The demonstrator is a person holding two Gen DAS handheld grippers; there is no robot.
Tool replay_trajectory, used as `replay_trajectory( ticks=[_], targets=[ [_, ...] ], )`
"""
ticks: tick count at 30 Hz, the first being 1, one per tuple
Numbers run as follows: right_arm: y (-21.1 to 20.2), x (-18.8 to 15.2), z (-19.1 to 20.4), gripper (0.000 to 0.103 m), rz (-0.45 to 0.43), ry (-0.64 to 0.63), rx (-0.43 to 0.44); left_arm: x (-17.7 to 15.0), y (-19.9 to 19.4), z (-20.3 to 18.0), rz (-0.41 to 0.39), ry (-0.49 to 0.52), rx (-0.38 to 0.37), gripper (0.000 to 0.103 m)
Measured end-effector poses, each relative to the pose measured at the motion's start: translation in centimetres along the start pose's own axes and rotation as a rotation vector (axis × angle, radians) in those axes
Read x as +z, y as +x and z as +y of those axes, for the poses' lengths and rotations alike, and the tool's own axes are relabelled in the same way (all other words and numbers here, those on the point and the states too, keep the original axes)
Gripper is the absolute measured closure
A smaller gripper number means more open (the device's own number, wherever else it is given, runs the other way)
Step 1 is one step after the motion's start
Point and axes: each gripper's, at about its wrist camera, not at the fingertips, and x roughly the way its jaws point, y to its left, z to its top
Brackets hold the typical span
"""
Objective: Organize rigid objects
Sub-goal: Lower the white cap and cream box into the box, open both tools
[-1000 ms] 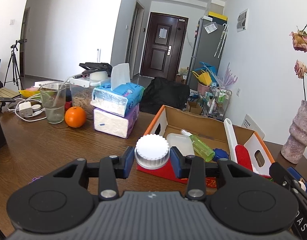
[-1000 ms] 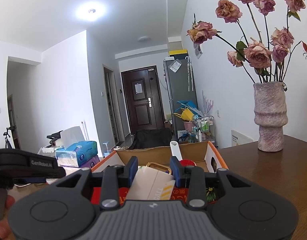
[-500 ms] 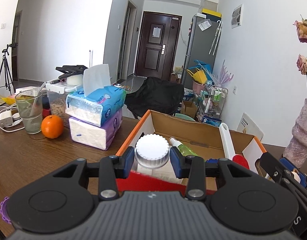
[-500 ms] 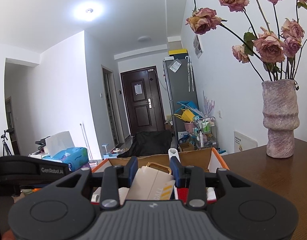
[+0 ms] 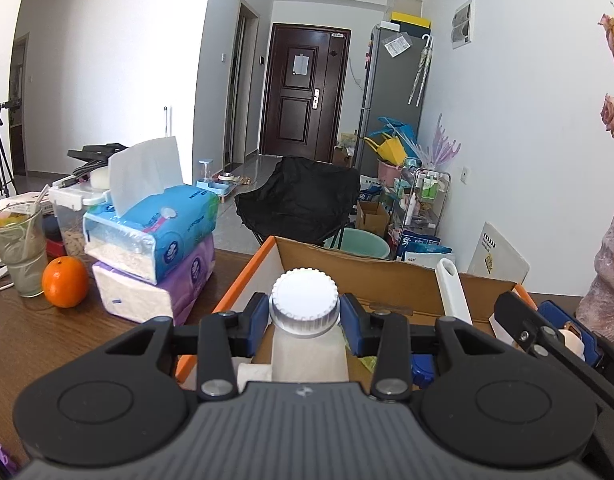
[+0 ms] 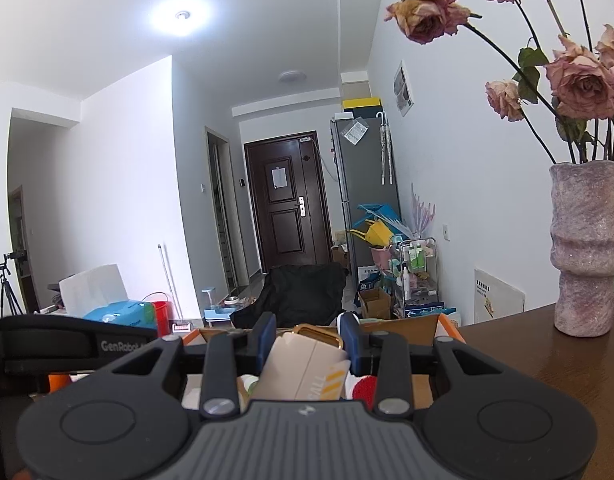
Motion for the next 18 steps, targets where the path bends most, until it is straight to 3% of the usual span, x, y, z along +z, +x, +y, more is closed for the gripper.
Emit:
replay_trajectory(
  ticks=[18],
  targets=[
    [5.0, 0.0, -1.3, 0.069, 0.054, -0.016, -0.001, 0.6, 4.3, -1.3, 0.022, 0.057, -0.001, 0.063]
  ],
)
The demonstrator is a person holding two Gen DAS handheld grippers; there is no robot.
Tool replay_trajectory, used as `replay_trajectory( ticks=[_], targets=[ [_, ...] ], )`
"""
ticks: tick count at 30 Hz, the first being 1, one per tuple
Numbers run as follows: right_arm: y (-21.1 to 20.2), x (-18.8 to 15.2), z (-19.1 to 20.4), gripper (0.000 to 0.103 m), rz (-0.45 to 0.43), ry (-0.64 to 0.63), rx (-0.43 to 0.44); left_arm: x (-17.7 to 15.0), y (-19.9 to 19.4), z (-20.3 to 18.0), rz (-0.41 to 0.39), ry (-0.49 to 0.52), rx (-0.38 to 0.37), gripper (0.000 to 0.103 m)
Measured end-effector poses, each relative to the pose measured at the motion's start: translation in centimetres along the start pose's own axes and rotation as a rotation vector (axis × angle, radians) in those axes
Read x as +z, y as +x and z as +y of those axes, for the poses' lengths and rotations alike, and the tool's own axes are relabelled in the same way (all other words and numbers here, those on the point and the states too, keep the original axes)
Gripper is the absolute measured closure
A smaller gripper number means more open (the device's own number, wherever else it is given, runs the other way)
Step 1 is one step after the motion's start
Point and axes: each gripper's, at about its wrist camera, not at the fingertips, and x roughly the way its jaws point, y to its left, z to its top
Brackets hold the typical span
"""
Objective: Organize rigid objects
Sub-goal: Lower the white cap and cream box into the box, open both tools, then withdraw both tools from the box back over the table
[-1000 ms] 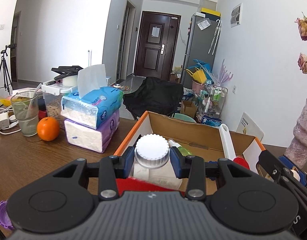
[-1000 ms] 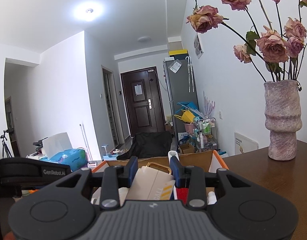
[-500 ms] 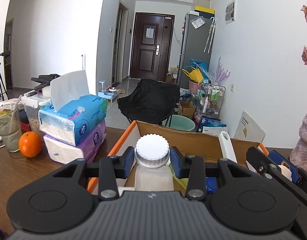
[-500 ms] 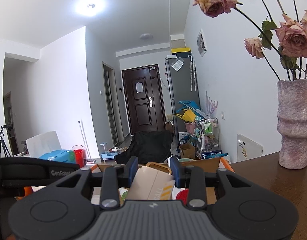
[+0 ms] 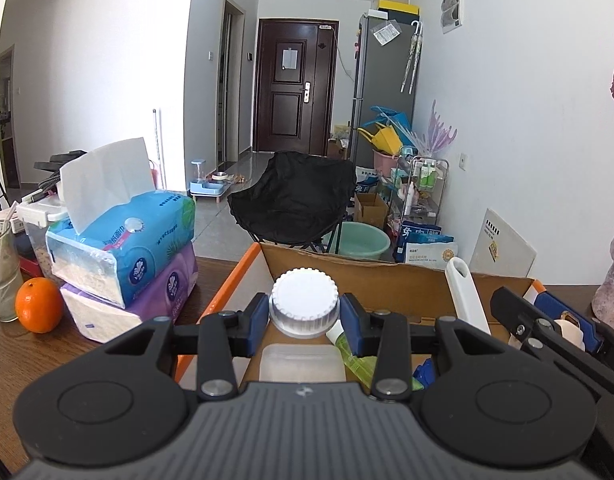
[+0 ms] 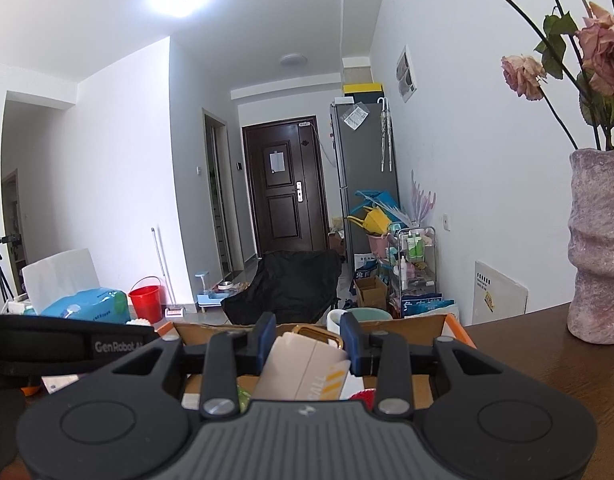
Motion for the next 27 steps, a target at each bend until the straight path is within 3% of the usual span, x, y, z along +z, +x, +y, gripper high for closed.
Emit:
replay_trajectory(
  ticks=[12, 14, 15, 17, 19, 22, 24, 27],
  targets=[
    [1.3, -0.3, -0.6, 0.069, 0.057, -0.012, -0.034, -0.6, 1.9, -0.4, 0.05, 0.04, 0.008, 0.062],
    [1.5, -0.3, -0.6, 0.068, 0.08, -0.019, -0.042, -0.8, 2.1, -0.6, 0.059, 0.049, 0.011, 0.051],
    [1.3, -0.4, -0.5, 0.069, 0.086, -0.016, -0.055, -0.9, 2.1, -0.6, 0.059, 0.053, 0.016, 0.04],
    [1.2, -0.2, -0.8, 0.055, 0.088, -0.008, -0.097, -0.9, 2.0, -0.6, 0.05, 0.061, 0.027, 0.026],
    [1.1, 0.0, -1.2, 0.014, 0.085, 0.002, -0.141, -0.9, 2.0, -0.4, 0.042, 0.055, 0.039, 0.015],
    [0.9, 0.1, -1.6, 0.01, 0.077, 0.008, -0.181, -0.9, 1.8, -0.3, 0.032, 0.045, 0.05, 0.0],
    [0.9, 0.1, -1.9, 0.003, 0.076, 0.02, -0.185, -1.0, 1.7, -0.3, 0.024, 0.051, 0.066, 0.0],
    [0.9, 0.1, -1.8, 0.002, 0.073, 0.014, -0.191, -0.9, 1.9, -0.3, 0.031, 0.046, 0.069, 0.0]
  ],
)
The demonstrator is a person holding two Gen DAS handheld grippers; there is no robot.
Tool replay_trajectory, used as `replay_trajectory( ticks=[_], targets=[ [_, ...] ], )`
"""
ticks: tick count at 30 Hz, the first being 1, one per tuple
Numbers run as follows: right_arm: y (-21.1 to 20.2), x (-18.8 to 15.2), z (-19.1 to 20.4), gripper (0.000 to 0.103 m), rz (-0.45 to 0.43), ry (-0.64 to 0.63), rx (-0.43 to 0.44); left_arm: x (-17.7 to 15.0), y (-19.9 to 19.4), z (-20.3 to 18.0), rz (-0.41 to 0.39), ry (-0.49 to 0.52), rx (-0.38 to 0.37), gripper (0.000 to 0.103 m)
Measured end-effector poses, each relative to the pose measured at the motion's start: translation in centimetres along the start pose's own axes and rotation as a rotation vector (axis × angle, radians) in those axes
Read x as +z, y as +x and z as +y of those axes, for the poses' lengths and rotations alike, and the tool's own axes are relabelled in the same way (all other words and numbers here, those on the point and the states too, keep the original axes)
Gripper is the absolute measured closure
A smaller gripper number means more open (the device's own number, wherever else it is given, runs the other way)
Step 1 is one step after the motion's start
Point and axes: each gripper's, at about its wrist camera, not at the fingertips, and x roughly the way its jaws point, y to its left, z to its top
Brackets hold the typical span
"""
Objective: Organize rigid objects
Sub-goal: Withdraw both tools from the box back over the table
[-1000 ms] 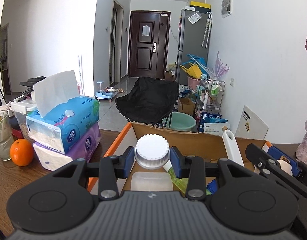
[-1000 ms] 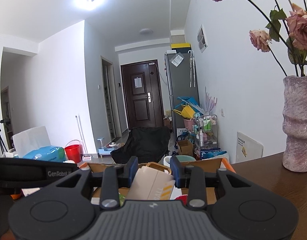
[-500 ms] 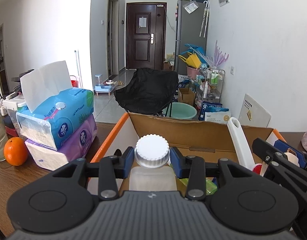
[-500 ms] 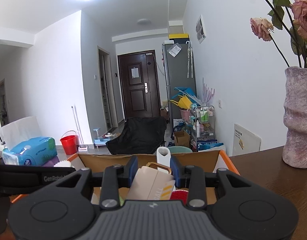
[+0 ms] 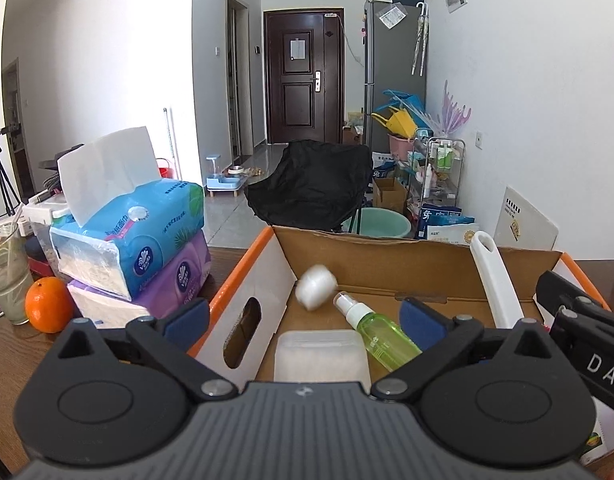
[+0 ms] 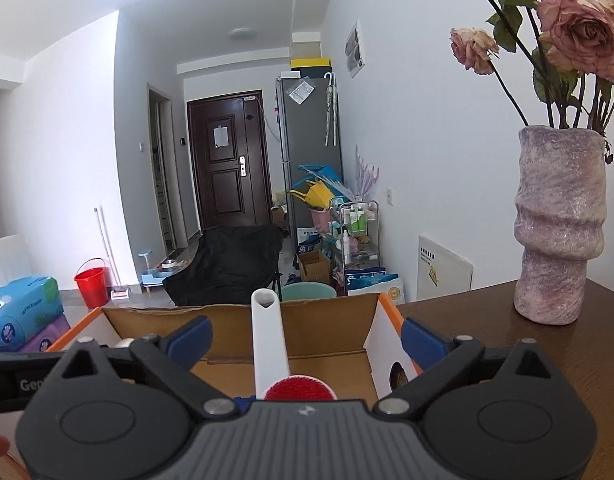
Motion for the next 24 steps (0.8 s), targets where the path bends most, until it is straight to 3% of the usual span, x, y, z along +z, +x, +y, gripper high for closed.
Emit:
replay_trajectory(
  ticks=[11, 24],
  targets=[
    [-1.2, 0.3, -0.2, 0.0, -0.018, 0.008, 0.027, -0.1, -1.6, 1.1, -0.013, -0.005, 0.018, 0.0],
    [-5.6, -0.5, -0.8, 0.0, -0.065, 0.017, 0.052, -0.9, -5.9, 4.4, -0.03, -0.064, 0.036, 0.0]
  ],
)
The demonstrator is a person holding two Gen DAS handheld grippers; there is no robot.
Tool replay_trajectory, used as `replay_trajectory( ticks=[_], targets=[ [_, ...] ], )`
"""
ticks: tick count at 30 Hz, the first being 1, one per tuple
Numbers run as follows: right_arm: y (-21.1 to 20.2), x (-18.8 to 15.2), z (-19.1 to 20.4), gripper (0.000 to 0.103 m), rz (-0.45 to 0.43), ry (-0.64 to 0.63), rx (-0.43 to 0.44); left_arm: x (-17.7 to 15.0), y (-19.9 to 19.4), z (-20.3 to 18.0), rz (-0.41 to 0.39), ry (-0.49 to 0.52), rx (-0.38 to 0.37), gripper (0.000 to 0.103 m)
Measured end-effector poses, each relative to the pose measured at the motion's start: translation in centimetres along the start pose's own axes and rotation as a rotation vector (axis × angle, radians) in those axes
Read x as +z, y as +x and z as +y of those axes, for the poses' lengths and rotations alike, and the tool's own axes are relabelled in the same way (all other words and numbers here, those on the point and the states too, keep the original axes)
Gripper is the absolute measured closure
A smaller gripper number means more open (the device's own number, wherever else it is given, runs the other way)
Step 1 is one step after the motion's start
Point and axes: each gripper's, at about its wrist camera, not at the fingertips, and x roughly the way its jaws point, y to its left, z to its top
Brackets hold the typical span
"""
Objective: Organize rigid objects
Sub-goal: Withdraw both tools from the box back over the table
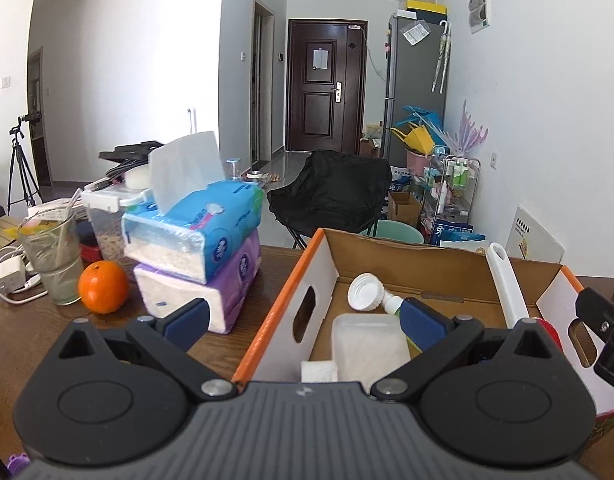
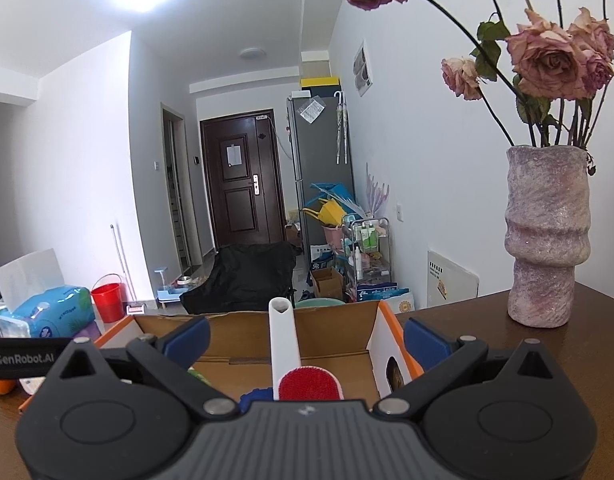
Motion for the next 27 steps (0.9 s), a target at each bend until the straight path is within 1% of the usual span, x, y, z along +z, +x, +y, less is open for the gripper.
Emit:
replay_trajectory(
  ticks=[12, 20, 27],
  targets=[
    [-4.6, -1.2, -0.1, 0.0, -0.013, 0.006, -0.009, -2.0, -4.2, 2.7, -0.01, -0.011, 0.051, 0.0],
    [-7.8, -2.3, 0.2, 0.0, -0.008, 0.001, -0.013, -3.4, -6.5, 4.7, 0.006, -0.027, 0.063, 0.0],
    [-10.2, -3.2, 0.4, 0.0, 0.001, -0.009, -0.016, -4.4, -8.6, 5.9, 0.003, -0.03, 0.079, 0.0]
  ],
)
